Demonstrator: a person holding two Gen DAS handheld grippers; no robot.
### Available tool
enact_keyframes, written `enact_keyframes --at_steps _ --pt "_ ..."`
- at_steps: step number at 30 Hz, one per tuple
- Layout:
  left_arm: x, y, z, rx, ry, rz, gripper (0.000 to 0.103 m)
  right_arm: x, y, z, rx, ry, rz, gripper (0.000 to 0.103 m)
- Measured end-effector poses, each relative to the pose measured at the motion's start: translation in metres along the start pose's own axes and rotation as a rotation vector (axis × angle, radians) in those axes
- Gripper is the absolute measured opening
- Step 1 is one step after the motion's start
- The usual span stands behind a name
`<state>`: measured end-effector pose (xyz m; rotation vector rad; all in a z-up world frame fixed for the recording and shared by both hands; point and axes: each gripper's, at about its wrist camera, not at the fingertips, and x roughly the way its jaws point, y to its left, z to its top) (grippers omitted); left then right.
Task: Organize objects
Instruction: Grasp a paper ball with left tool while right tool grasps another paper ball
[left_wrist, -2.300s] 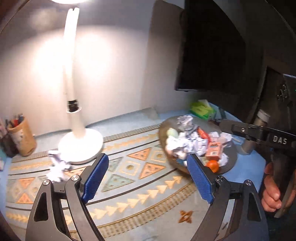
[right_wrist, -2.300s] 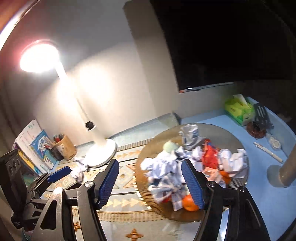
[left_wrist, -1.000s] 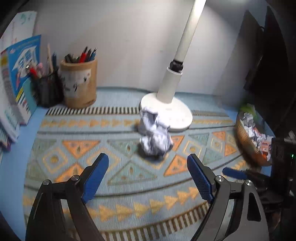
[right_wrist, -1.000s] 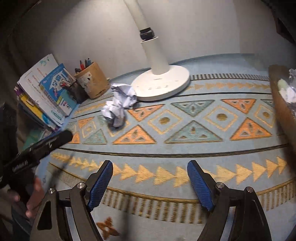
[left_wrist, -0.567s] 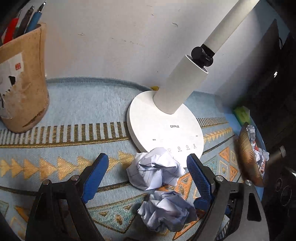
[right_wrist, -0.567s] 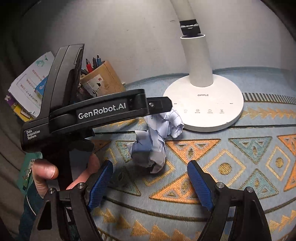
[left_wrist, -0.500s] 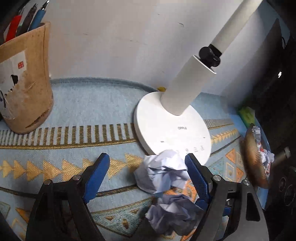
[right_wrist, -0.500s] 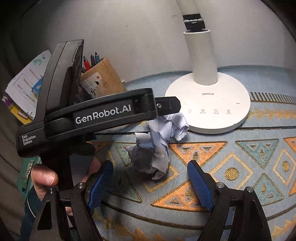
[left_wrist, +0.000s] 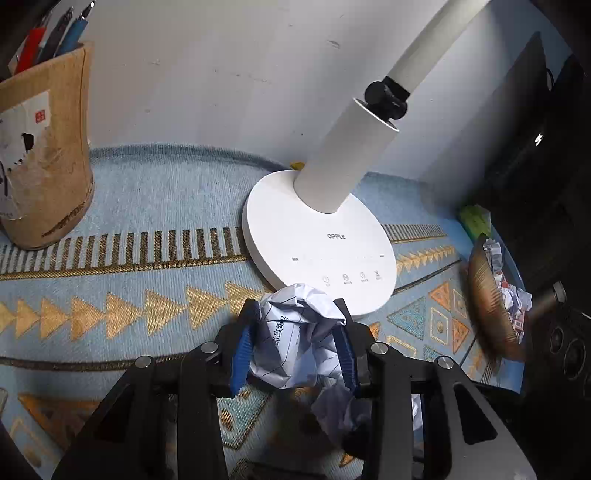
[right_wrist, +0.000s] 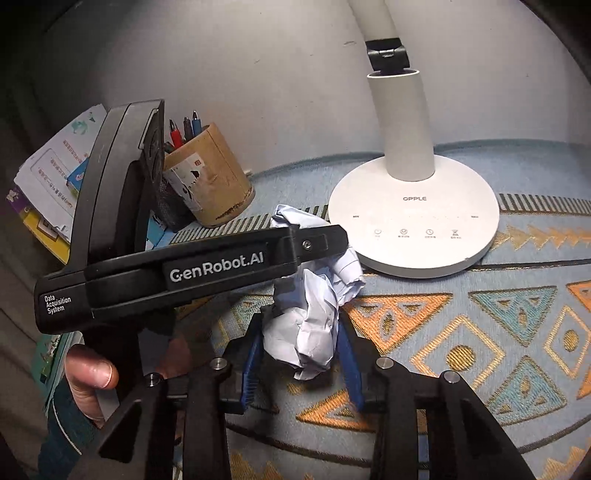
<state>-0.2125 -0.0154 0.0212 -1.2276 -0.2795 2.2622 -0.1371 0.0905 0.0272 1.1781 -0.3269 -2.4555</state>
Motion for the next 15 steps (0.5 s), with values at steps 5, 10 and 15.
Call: enact_keyframes --at_steps 5,10,15 --pt "-0.043 -0.028 -0.033 0.02 -0.012 0.011 0.036 -0.057 -0.016 -0.017 -0.016 -0.026 -0.004 0.037" --pt "-0.079 -0.052 -0.09 0.026 -0.012 0.035 0.036 -0.116 -0.043 -0.055 -0.023 -0.012 -0.06 0.038" --pt "-0.09 -0.071 -0.147 -0.017 -0.031 0.061 0.036 -0.152 -0.068 -0.097 -0.047 0.063 -0.092 0.039"
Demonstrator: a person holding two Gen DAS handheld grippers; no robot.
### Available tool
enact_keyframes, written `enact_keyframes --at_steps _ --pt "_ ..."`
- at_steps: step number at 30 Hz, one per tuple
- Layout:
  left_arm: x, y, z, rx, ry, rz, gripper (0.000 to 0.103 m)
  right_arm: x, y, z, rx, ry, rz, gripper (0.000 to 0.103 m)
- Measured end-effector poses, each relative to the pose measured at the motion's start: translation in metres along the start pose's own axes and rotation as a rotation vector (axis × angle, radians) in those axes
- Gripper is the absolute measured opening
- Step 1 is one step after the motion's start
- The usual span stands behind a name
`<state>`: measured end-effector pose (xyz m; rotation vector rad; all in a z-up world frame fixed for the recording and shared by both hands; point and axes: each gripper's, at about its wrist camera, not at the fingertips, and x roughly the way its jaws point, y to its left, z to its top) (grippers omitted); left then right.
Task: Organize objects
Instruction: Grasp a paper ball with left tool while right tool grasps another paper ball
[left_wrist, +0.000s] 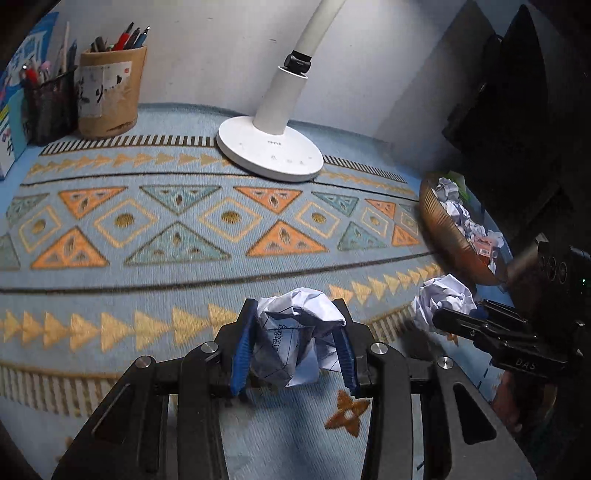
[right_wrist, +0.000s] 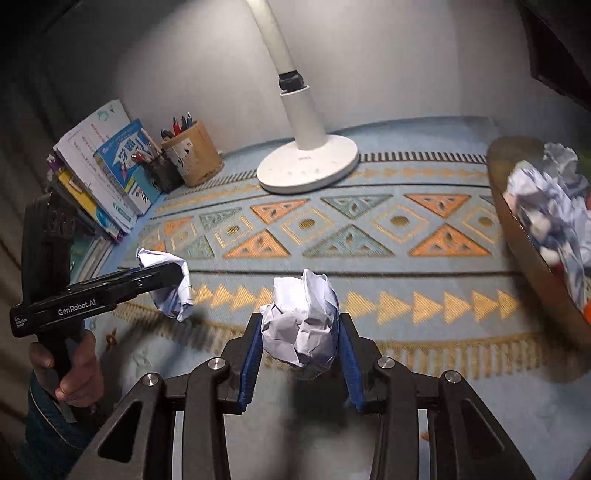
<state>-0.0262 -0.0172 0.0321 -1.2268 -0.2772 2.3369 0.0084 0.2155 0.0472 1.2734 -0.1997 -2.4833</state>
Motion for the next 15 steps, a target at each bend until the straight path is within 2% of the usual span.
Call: enact_keyframes --at_steps 3,6,8,9,10,11,13,15 --pt "0.005 -0.007 -0.02 -0.003 0.021 0.005 0.037 -0.003 -0.006 -0.014 0.0 0.031 0.011 0.039" --pt "0.007 -0.016 -0.031 0.04 0.042 0.092 0.043 -0.003 -0.009 -0.025 -0.014 0.036 -0.001 0.039" --pt "0.008 -0.022 -0.037 0.077 0.052 0.126 0.052 -0.001 -0.011 -0.03 -0.004 0.04 -0.002 0.039" --pt "0.007 -0.024 -0.039 0.087 0.053 0.136 0.065 0.0 -0.013 -0.032 0.003 0.043 0.01 0.039" --pt "0.005 -0.026 -0.041 0.093 0.044 0.141 0.081 0.0 -0.014 -0.034 0.011 0.046 0.015 0.045" --pt "0.002 -0.028 -0.044 0.1 0.028 0.146 0.085 0.0 -0.016 -0.036 0.017 0.047 0.016 0.048" --pt "-0.001 -0.032 -0.047 0.12 0.005 0.162 0.085 -0.003 -0.019 -0.039 0.027 0.039 0.008 0.062" --pt "-0.001 -0.033 -0.046 0.123 -0.002 0.167 0.085 -0.006 -0.021 -0.04 0.033 0.03 0.009 0.065"
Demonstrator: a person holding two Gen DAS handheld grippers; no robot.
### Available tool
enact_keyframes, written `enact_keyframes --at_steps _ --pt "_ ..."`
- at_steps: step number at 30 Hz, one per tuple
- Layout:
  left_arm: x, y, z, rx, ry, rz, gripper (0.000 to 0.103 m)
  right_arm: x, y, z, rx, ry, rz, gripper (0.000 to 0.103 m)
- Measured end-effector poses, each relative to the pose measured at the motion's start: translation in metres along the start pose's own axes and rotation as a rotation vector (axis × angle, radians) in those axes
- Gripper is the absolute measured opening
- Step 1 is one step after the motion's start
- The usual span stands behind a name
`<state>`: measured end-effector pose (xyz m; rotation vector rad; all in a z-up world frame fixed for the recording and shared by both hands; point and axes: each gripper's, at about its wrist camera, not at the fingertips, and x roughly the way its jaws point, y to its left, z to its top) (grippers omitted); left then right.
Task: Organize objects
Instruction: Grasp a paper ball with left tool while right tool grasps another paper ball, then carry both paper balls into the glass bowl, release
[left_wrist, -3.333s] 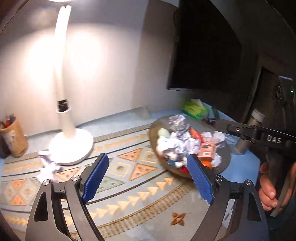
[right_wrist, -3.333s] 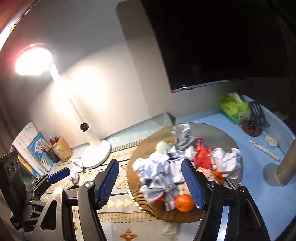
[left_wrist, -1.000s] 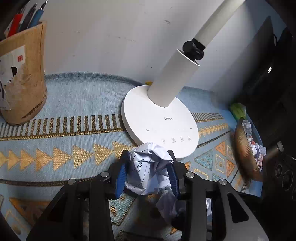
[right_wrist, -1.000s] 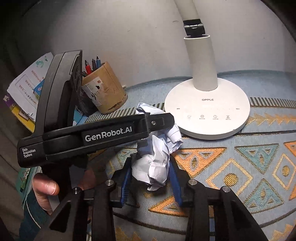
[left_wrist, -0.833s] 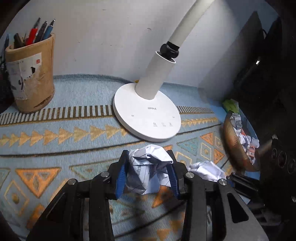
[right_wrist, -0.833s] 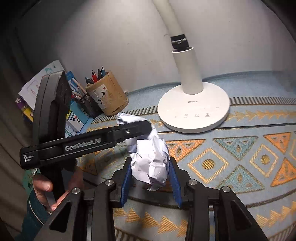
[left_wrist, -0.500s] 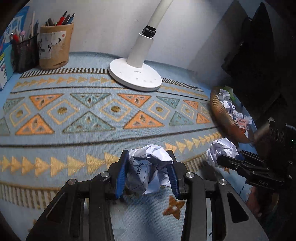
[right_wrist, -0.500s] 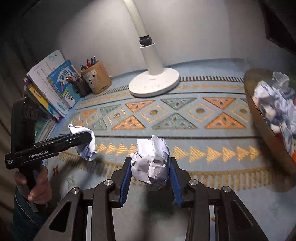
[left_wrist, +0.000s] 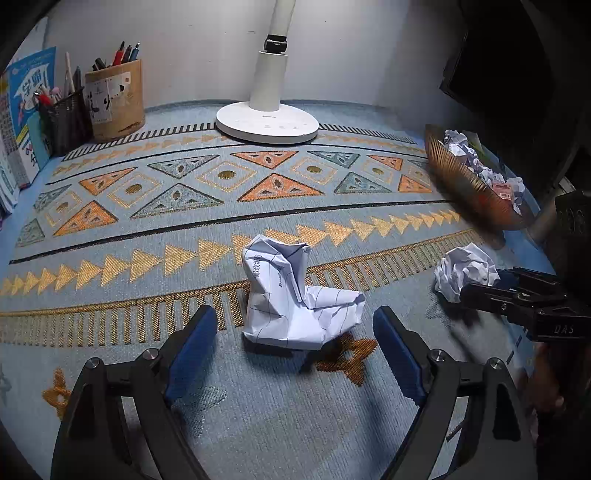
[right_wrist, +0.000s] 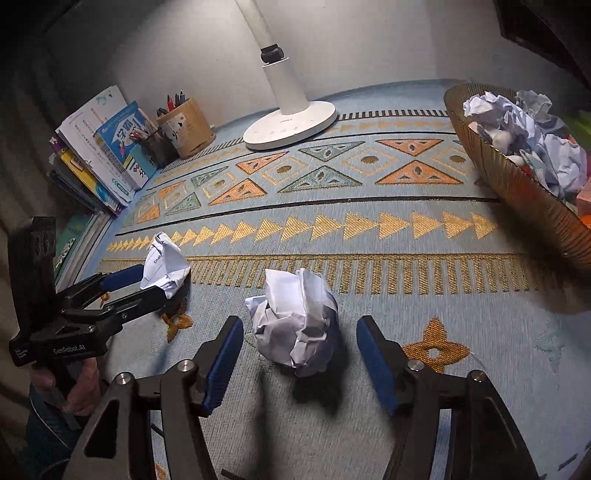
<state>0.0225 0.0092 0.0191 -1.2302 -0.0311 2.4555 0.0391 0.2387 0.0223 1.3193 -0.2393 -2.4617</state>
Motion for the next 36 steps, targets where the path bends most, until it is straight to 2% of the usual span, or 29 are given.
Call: enact_keyframes --at_steps 4,5,6,7,8,9,10,11,16,18,23,27,30,33,36 --pt "0.005 0.0 0.003 -0.019 -0.001 0.004 0.083 0.001 -0.001 0.001 0.024 0.0 0.01 0.066" --pt "0.006 -0.001 0.003 -0.018 0.002 0.005 0.079 0.002 0.0 0.002 0.029 -0.005 0.011 0.066" --pt "0.008 -0.002 0.003 -0.016 0.01 0.001 0.064 0.003 0.001 0.003 0.034 -0.012 0.005 0.066" --pt "0.01 -0.003 0.003 -0.015 0.021 -0.003 0.058 0.004 0.003 0.004 0.035 -0.016 -0.01 0.066" --pt "0.01 -0.004 0.003 -0.011 0.014 0.003 0.058 0.005 0.005 0.004 0.026 -0.014 -0.025 0.066" --pt "0.008 -0.005 0.003 -0.01 0.008 -0.004 0.052 0.004 0.007 0.003 0.011 -0.023 -0.041 0.059" --pt "0.005 -0.006 0.003 -0.009 -0.009 -0.013 0.047 0.003 0.009 0.003 -0.002 -0.031 -0.041 0.044" --pt "0.002 -0.006 0.003 -0.011 -0.018 -0.025 0.045 0.0 0.01 0.002 -0.007 -0.046 -0.042 0.042" --pt "-0.008 -0.025 0.017 0.005 -0.047 -0.063 0.044 -0.031 0.001 0.006 0.004 -0.146 -0.049 0.042" --pt "-0.015 -0.04 0.029 0.021 -0.074 -0.097 0.044 -0.052 -0.005 0.01 0.003 -0.2 -0.078 0.042" --pt "-0.031 -0.096 0.076 0.118 -0.157 -0.179 0.044 -0.121 -0.03 0.028 0.01 -0.371 -0.194 0.042" --pt "-0.018 -0.148 0.119 0.178 -0.184 -0.24 0.044 -0.16 -0.075 0.05 0.088 -0.471 -0.318 0.042" --pt "0.001 -0.186 0.143 0.228 -0.198 -0.283 0.044 -0.173 -0.119 0.073 0.2 -0.489 -0.365 0.042" --pt "0.023 -0.215 0.166 0.257 -0.194 -0.336 0.044 -0.172 -0.157 0.093 0.278 -0.488 -0.364 0.042" --pt "0.053 -0.228 0.191 0.253 -0.171 -0.34 0.044 -0.165 -0.177 0.108 0.319 -0.479 -0.337 0.042"
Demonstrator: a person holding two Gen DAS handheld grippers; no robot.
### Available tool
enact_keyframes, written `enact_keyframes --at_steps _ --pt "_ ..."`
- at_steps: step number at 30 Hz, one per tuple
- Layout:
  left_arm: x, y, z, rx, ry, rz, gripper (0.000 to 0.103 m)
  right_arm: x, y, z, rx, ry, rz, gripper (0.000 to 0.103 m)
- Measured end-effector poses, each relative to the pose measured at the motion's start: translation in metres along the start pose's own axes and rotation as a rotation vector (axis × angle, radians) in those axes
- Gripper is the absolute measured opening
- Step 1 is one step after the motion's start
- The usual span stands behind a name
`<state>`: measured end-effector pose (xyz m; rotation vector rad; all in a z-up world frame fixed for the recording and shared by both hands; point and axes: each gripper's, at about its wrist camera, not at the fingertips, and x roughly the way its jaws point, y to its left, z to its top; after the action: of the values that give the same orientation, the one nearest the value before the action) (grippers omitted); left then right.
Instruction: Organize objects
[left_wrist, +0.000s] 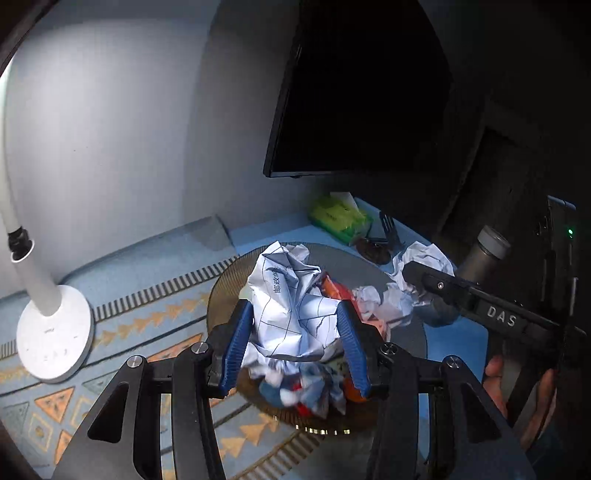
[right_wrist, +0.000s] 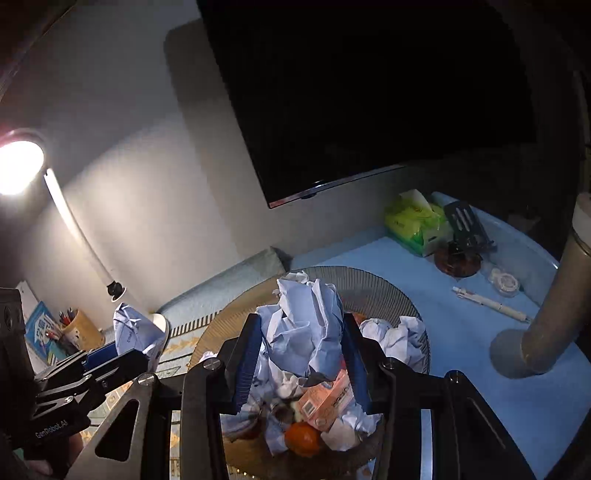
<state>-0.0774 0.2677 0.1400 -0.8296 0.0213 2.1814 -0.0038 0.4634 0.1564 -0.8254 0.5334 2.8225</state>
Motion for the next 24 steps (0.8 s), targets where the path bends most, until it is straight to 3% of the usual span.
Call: enact_keyframes --at_steps 4,9,10,12,13,17,22,24 --pt "0.036 0.009 0.012 -0.041 0.031 0.017 0.046 0.019 -0.001 0.01 0.007 0.003 -0.006 0.042" --pt "0.066 0.016 0.012 -0.079 0.061 0.014 0.061 0.042 0.004 0.018 -0.015 0.036 0.002 0.042" --pt "0.071 0.019 0.01 -0.097 0.078 0.007 0.073 0.048 0.004 0.018 -0.018 0.051 0.001 0.046" --pt "0.072 0.026 0.004 -0.126 0.095 -0.012 0.079 0.058 0.001 0.018 -0.008 0.084 -0.014 0.061" --pt "0.069 0.029 0.0 -0.127 0.099 -0.016 0.079 0.058 0.0 0.016 0.0 0.088 -0.014 0.065" --pt "0.044 0.034 -0.014 -0.086 0.092 0.01 0.08 0.048 0.0 0.005 -0.003 0.089 0.013 0.065" --pt "-0.008 0.045 -0.036 -0.115 0.083 0.013 0.08 0.018 0.022 -0.02 -0.03 0.12 0.103 0.065" --pt "-0.036 0.047 -0.049 -0.111 0.071 0.056 0.08 0.002 0.038 -0.034 -0.049 0.142 0.151 0.066"
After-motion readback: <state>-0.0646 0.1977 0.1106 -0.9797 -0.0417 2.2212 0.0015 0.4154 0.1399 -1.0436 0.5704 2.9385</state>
